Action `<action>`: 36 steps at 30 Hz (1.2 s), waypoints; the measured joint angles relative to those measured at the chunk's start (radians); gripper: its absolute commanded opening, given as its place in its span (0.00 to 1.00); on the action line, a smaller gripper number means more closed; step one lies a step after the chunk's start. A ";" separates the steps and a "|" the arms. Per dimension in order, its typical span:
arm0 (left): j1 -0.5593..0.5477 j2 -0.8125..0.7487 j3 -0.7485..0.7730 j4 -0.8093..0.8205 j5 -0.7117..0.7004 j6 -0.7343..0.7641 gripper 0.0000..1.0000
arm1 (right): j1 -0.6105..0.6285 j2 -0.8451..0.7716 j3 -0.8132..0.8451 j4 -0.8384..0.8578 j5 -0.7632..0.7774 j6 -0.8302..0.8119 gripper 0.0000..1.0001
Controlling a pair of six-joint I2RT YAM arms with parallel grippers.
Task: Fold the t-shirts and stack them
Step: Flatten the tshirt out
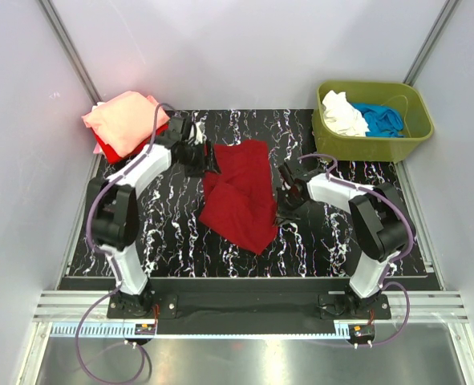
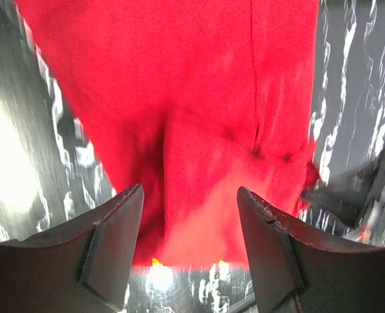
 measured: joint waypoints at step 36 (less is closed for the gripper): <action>0.060 0.748 0.878 -0.123 0.039 -0.077 0.63 | 0.959 -0.308 -0.033 -0.240 -0.147 -0.113 0.73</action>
